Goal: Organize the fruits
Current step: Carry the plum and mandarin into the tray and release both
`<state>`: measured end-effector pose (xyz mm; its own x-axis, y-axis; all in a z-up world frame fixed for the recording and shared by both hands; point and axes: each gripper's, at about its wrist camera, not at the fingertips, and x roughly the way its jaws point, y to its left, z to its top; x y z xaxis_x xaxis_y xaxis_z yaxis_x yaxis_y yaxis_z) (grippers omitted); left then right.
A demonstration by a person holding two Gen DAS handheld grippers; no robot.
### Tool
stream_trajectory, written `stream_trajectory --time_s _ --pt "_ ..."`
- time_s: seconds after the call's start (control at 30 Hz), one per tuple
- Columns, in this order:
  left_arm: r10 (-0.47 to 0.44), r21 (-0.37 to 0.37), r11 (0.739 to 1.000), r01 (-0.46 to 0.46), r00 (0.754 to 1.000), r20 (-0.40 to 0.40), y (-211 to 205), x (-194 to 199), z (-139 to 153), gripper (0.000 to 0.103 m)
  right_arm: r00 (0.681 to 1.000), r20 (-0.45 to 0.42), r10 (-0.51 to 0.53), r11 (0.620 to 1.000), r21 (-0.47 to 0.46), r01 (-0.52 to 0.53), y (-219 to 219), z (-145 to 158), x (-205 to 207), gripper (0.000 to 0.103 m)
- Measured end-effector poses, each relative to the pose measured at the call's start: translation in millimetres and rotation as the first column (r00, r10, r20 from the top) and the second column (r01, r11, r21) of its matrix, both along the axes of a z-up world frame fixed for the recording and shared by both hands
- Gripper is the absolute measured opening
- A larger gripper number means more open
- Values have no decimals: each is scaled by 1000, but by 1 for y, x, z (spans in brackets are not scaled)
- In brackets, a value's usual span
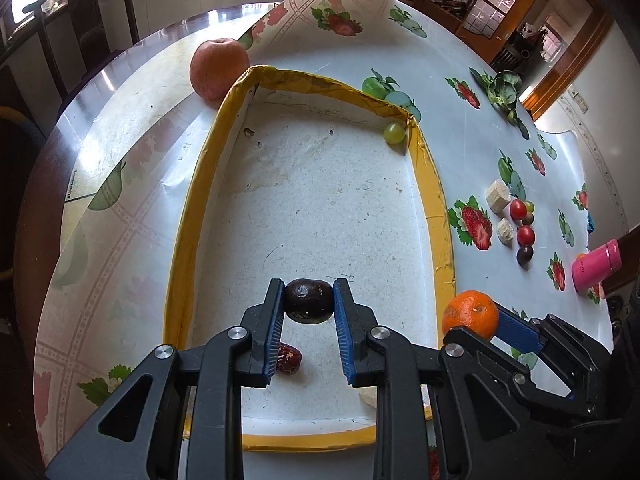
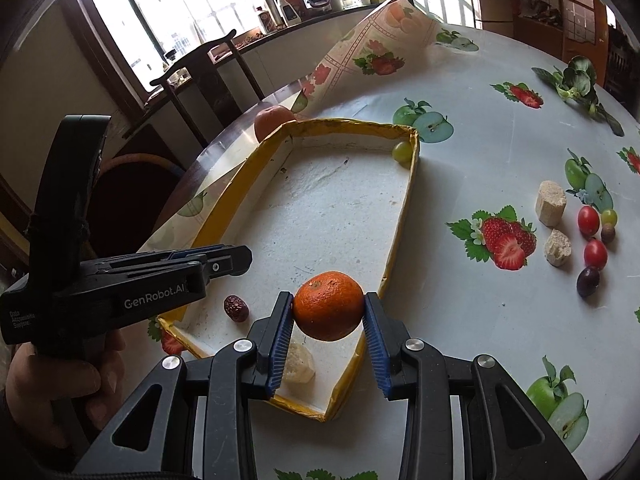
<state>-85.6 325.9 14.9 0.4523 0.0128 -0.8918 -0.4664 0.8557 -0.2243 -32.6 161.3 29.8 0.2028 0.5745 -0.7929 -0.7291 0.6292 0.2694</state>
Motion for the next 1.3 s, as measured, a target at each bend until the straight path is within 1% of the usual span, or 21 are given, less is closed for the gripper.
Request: stream_trajectory --time_s 0.3,0.4,0.53,0.57,0.67,0.7,0.77,0.83,0.93,1.07,1.3 --pt "5 -11 1000 -6 998 -60 9 13 -27 22 997 -25 76 995 -70 -78 43 -33 -1 36" --pt "-1 -13 1000 0 997 -82 9 14 -36 22 995 -38 88 992 -91 -91 49 -43 0 36" --pt "-9 4 1000 9 996 -84 7 16 -36 24 994 -55 92 989 -110 -98 50 -55 1 36" --pt "-10 7 1000 11 996 -85 7 16 -36 25 994 -54 93 990 -106 -98 50 -55 2 37" --pt "-6 6 1000 6 996 -92 6 18 -36 33 994 -54 97 989 -109 -103 50 -54 2 37" --pt "0 8 1000 1 995 -95 6 17 -35 43 994 -55 99 988 -110 -105 50 -54 2 37" --pt "2 2 1000 -2 997 -83 6 16 -31 46 993 -64 101 988 -111 -107 49 -53 2 38" --pt "7 19 1000 -6 997 -79 6 14 -26 49 993 -67 96 989 -108 -103 47 -50 2 38" --pt "10 19 1000 -9 998 -65 7 12 -19 50 995 -55 84 992 -89 -89 38 -42 0 47" --pt "15 20 1000 -14 999 -45 6 10 -8 50 997 -33 73 995 -63 -75 25 -24 -3 48" --pt "-13 30 999 13 1000 -17 -10 13 7 50 1000 -12 6 1000 -13 -6 -12 3 -1 48"
